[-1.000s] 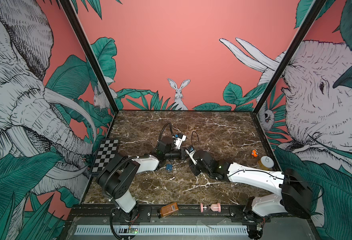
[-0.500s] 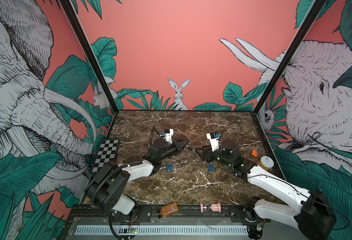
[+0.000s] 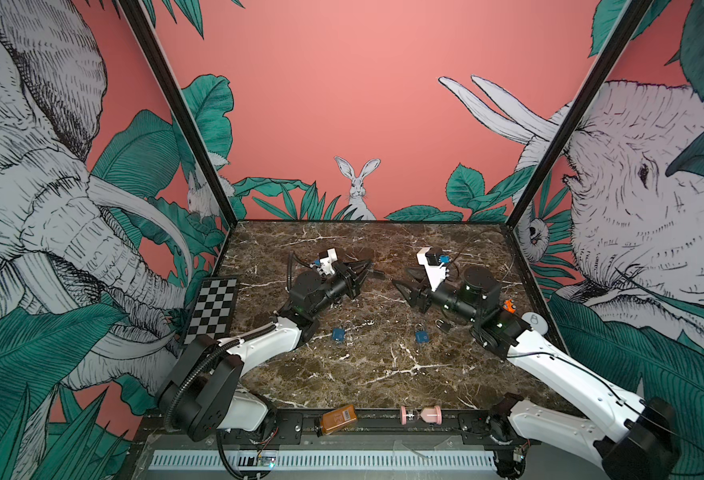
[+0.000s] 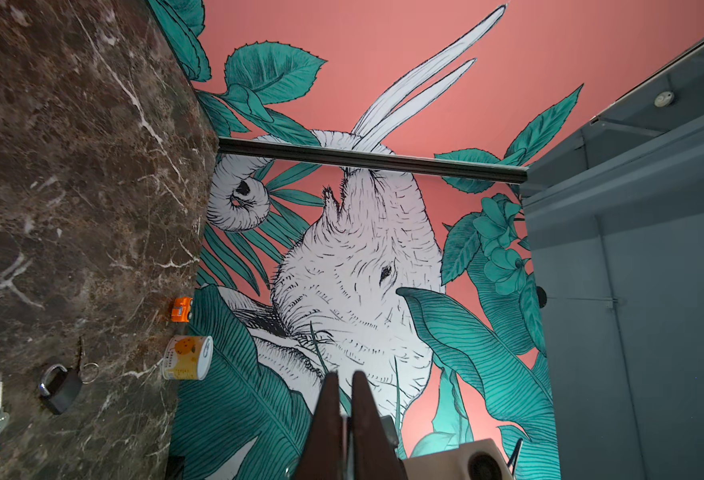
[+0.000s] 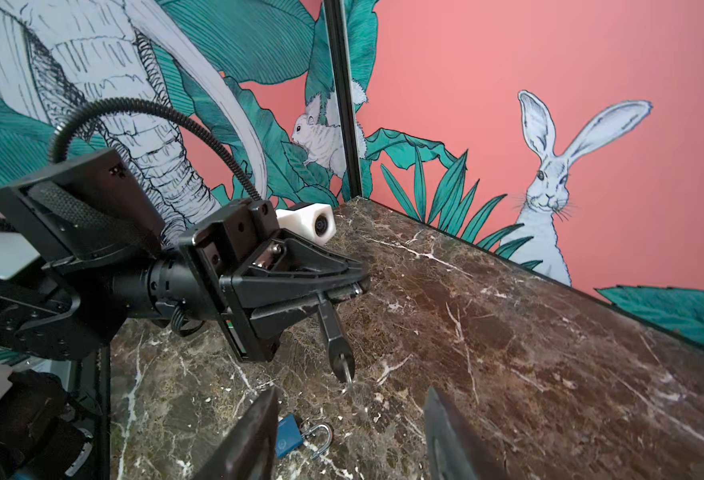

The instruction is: Lock with the key

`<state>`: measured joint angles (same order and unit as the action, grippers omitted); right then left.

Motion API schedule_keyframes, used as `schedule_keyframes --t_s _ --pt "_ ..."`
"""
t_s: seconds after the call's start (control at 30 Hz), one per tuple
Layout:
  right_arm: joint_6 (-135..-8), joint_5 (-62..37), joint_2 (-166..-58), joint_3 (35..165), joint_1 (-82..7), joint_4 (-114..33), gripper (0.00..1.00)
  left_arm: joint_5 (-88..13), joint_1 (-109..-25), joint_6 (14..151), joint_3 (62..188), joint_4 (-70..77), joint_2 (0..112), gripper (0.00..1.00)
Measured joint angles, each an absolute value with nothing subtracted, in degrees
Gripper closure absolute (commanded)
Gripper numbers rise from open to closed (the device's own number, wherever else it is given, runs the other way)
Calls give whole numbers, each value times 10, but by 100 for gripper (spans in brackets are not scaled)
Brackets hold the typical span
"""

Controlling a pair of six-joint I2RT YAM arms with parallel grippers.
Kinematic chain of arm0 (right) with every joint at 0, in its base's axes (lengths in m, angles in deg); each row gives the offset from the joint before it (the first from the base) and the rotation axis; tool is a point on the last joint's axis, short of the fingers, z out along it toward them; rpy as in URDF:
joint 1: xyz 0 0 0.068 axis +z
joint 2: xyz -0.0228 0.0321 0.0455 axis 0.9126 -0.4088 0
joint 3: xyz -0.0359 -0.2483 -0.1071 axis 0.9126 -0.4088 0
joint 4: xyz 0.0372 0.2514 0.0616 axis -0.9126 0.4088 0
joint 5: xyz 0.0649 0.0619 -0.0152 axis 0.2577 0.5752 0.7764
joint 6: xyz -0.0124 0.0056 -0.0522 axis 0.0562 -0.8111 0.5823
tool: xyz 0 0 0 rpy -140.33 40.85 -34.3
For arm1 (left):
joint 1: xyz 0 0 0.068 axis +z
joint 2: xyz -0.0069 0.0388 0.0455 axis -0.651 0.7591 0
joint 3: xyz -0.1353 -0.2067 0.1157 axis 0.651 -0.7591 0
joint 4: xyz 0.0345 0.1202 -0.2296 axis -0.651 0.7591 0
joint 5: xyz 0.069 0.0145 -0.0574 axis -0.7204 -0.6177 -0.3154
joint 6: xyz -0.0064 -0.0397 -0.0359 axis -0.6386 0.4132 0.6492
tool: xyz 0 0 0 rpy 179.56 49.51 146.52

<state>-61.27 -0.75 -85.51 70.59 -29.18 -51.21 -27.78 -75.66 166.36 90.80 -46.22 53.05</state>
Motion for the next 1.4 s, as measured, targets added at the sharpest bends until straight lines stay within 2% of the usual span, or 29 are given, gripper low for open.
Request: schedule_keyframes --t_s 0.2,0.43,1.07,1.3,1.4 --pt "-610 40 -909 722 -292 -521 52 -274 -757 1668 908 -453 523 100" --pt "-615 64 -924 723 -292 -522 58 -271 -757 1666 909 -453 508 100" --pt "-628 79 -946 763 -292 -538 69 -259 -757 1663 916 -454 508 100" --pt "-634 82 -953 763 -292 -538 70 -256 -757 1661 917 -455 512 100" --pt "-637 83 -953 763 -292 -538 75 -253 -757 1661 918 -455 514 100"
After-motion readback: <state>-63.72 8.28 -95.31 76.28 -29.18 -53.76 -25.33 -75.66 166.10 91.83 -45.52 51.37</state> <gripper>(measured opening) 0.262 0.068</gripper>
